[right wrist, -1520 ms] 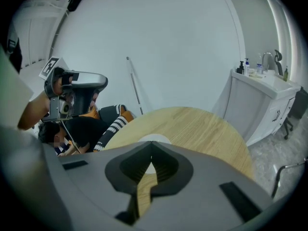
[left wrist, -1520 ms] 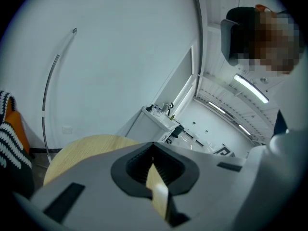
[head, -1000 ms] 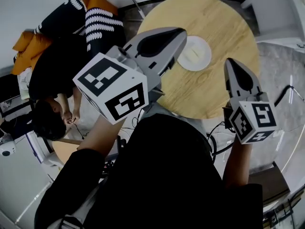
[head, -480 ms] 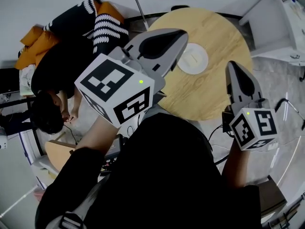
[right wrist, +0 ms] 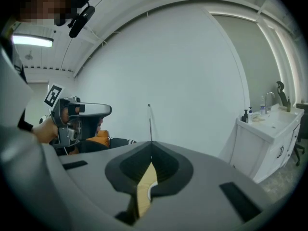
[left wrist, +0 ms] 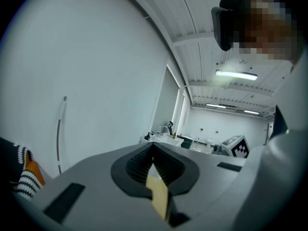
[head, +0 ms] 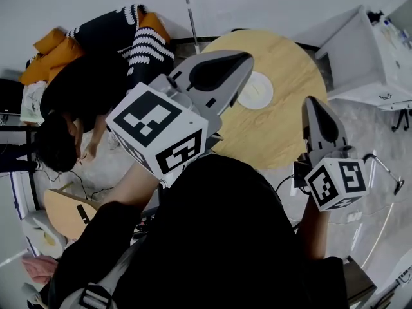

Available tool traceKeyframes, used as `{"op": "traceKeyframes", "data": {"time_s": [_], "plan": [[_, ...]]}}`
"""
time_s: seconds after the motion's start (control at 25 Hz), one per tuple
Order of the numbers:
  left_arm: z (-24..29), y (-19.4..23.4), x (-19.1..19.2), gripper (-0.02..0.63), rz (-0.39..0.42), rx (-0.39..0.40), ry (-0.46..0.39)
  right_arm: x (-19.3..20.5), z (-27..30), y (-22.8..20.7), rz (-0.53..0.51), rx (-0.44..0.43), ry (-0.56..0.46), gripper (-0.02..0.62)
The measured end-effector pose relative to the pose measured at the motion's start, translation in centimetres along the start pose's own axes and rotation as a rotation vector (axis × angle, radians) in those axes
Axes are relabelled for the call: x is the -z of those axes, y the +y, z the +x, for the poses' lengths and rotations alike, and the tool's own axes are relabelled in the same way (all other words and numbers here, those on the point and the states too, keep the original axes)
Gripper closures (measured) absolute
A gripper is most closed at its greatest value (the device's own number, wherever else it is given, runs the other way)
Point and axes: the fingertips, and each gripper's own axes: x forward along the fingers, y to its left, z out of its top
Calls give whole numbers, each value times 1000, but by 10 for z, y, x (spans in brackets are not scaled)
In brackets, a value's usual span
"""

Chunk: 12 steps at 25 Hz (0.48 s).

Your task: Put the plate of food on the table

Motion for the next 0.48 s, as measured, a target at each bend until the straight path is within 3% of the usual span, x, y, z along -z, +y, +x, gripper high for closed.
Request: {"op": "traceKeyframes", "data": {"time_s": [0.48], "plan": [[-12,1,-10,613,12,-6,-39,-12,7,16,-33,-36,-28,588]]}}
